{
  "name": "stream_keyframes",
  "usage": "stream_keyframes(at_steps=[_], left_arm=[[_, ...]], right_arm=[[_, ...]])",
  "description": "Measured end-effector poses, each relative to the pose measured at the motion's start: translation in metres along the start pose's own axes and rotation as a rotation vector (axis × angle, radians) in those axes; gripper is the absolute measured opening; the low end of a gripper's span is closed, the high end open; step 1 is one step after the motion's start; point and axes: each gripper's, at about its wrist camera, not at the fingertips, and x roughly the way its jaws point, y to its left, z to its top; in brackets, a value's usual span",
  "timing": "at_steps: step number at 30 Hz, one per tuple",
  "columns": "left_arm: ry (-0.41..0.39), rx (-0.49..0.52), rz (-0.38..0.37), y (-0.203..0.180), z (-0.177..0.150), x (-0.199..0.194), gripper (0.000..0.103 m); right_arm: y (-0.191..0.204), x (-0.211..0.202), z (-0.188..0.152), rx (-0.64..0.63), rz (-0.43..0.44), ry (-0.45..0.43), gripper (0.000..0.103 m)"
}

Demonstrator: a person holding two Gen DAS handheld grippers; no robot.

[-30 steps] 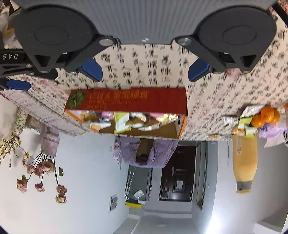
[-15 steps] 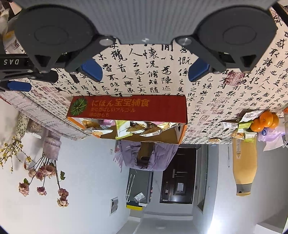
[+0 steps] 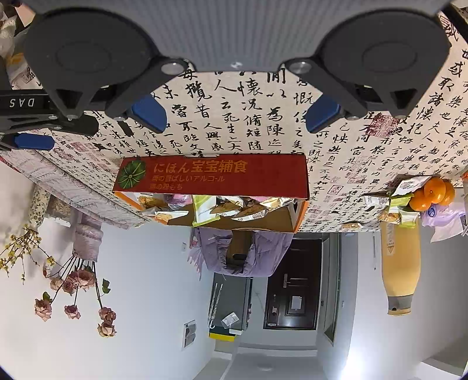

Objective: Organize snacks

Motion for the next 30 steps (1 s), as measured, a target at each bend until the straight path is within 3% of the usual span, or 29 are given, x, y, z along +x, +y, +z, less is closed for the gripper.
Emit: stream_keyframes(at_steps=[30], left_arm=[[-0.001, 0.003, -0.003, -0.0017, -0.0013, -0.0012, 0.103]], right_arm=[[0.0002, -0.0001, 0.0001, 0.001, 0.0, 0.001, 0.103]])
